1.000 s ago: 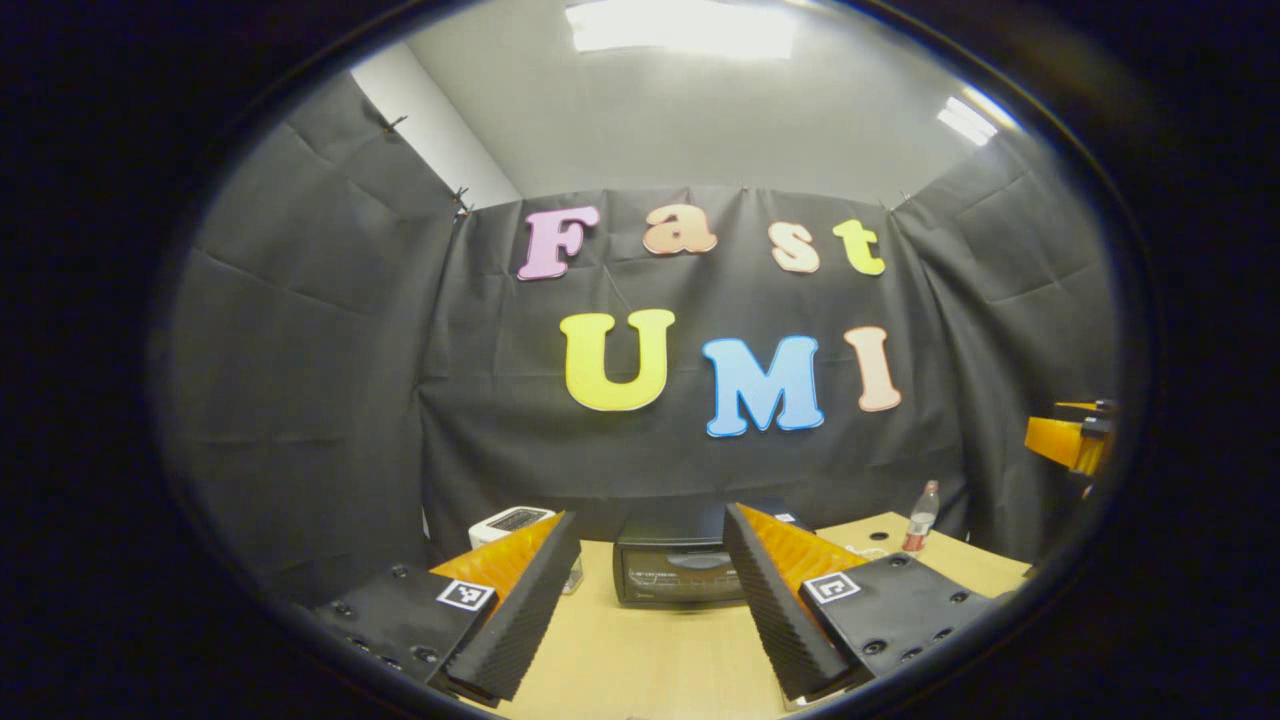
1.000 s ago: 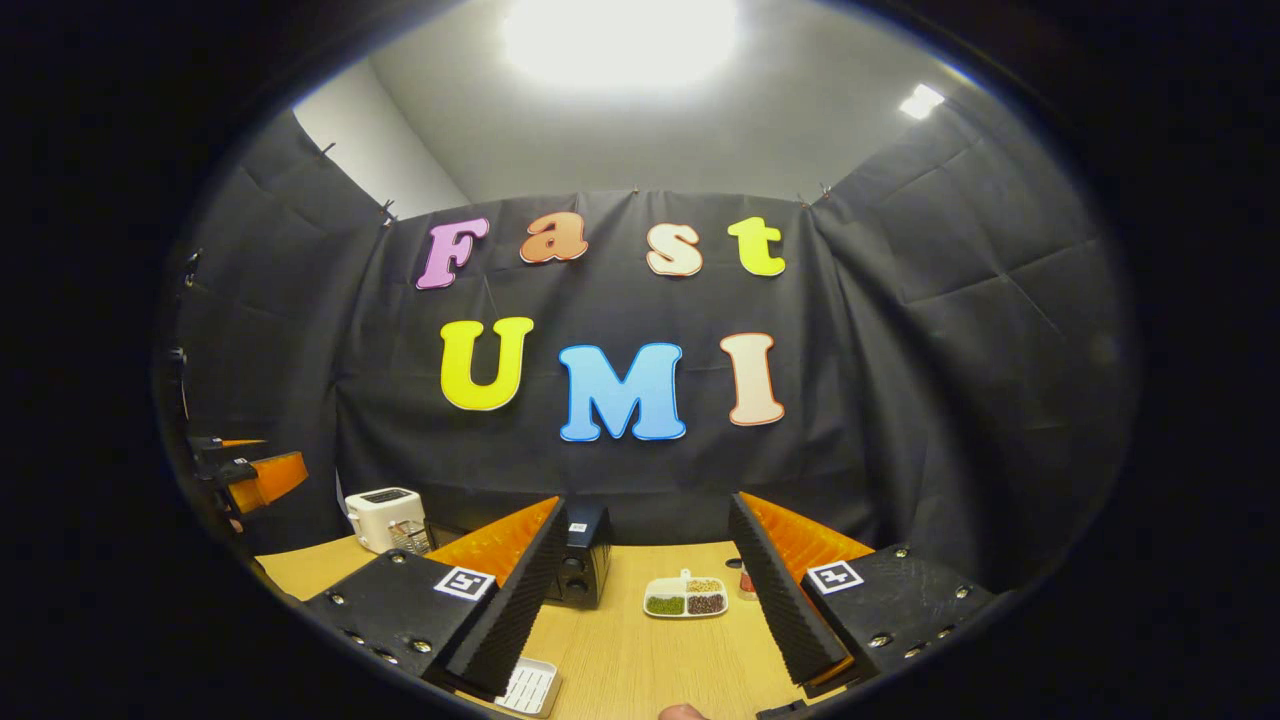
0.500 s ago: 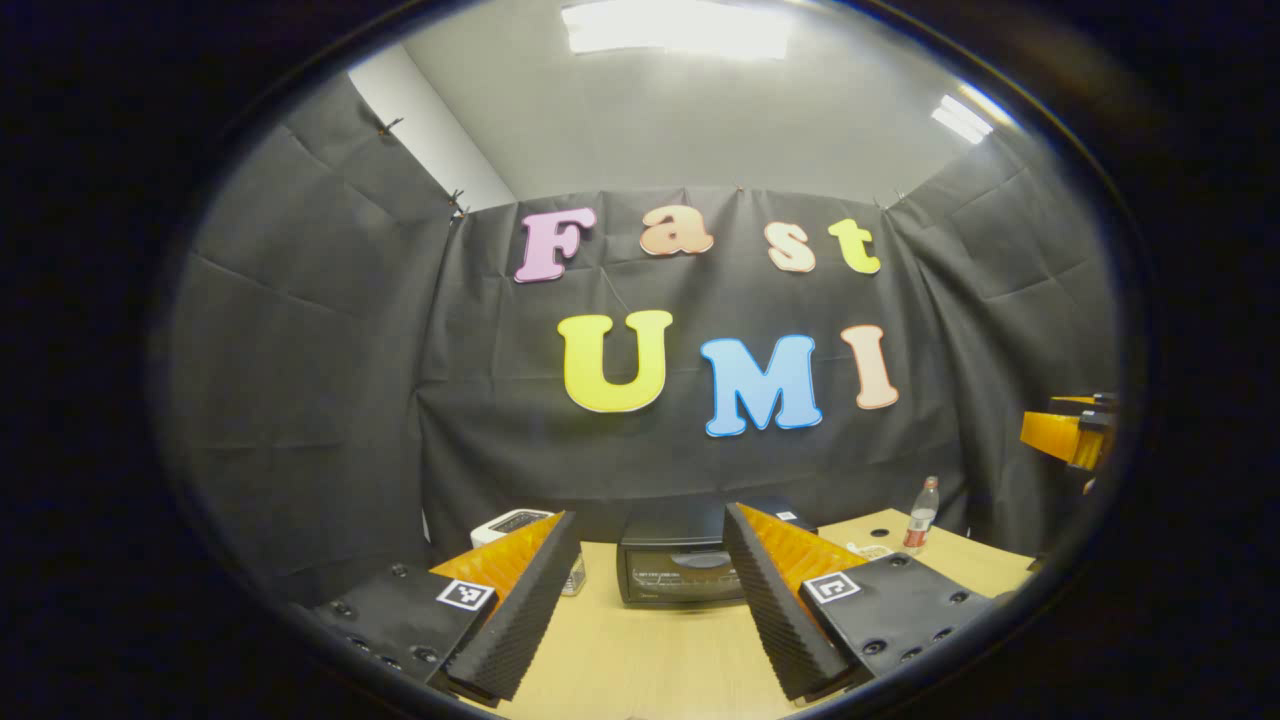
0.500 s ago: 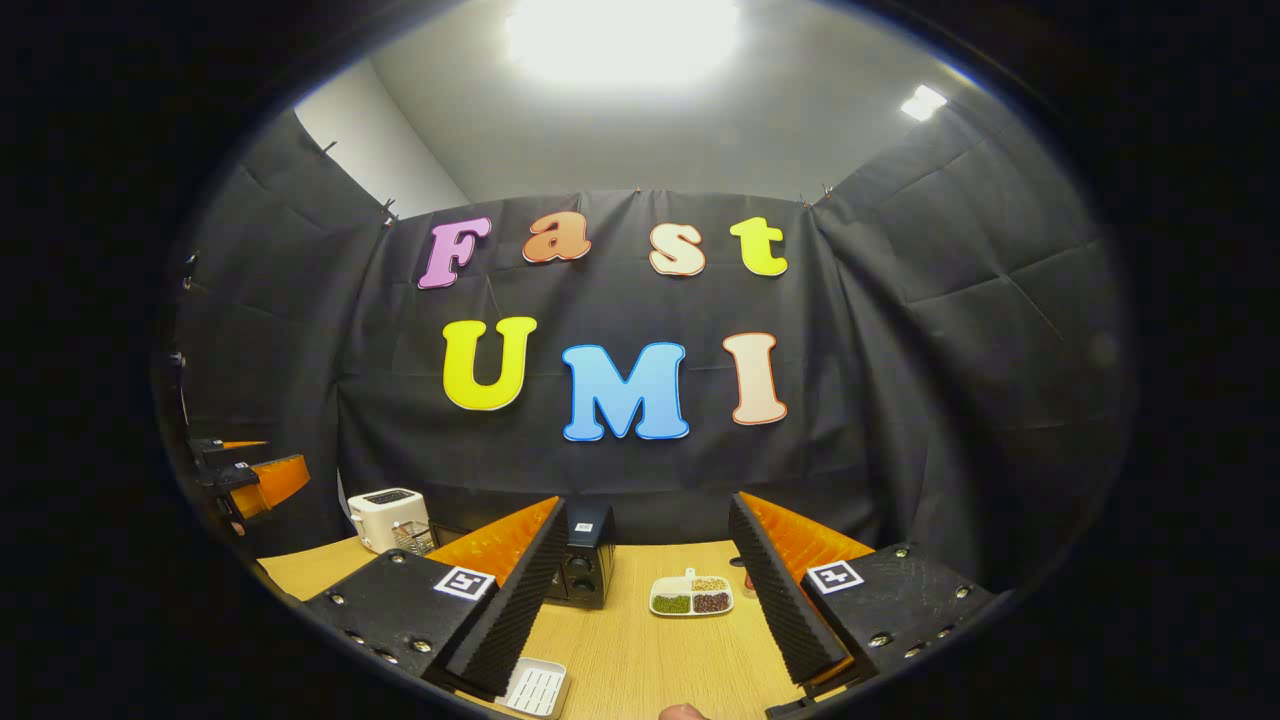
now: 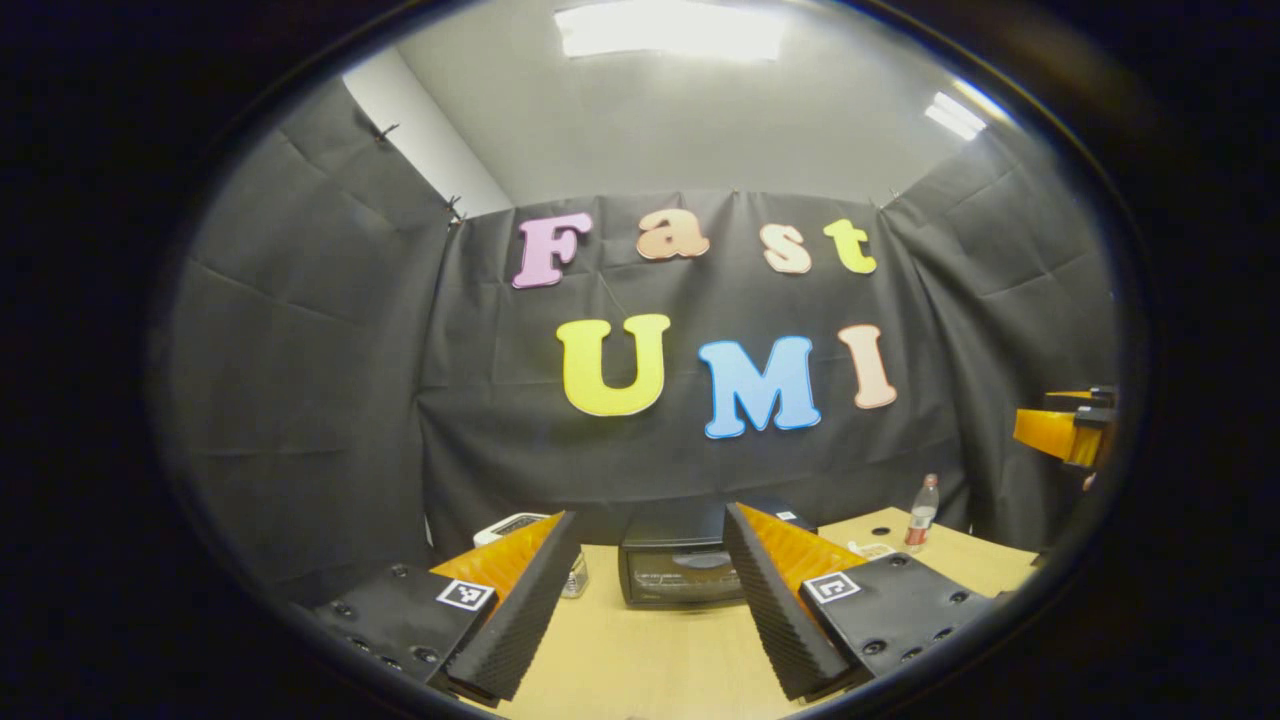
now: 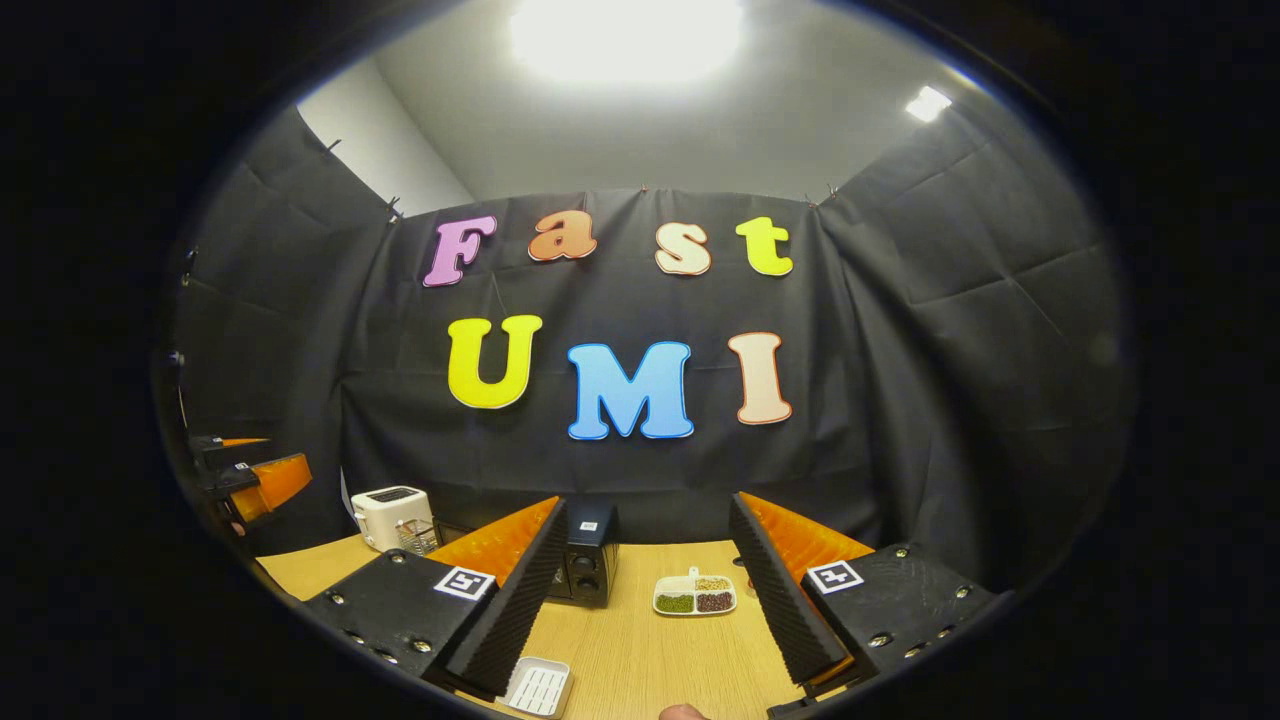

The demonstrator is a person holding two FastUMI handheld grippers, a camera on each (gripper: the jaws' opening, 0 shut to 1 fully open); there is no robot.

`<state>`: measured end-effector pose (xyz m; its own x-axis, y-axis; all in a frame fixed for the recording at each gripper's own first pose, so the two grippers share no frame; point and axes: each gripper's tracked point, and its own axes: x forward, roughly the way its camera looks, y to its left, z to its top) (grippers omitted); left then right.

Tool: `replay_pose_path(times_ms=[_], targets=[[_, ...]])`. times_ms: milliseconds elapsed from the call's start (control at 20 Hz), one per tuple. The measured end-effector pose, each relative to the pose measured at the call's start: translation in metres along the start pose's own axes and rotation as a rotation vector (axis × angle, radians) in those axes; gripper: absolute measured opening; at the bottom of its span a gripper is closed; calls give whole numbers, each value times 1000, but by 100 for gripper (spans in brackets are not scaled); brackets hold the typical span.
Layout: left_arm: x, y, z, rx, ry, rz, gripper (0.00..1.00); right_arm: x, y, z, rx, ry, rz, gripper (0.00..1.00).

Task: Open the electric oven with the left hand, put the food in, and close the electric oven.

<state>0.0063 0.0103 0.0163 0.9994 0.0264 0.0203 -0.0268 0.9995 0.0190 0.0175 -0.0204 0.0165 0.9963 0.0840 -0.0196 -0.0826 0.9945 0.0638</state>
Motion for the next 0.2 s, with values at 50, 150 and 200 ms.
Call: replay_pose_path(times_ms=[50,150,200], targets=[[-1,2,1,1,-2,2,100,-1,1,1,-1,-1,1,98],[-3,3,2,-2,-5,7,100,-2,2,2,-5,-4,3,98],[-4,4,2,-4,-5,8,100,-2,3,3,-6,-5,4,98]])
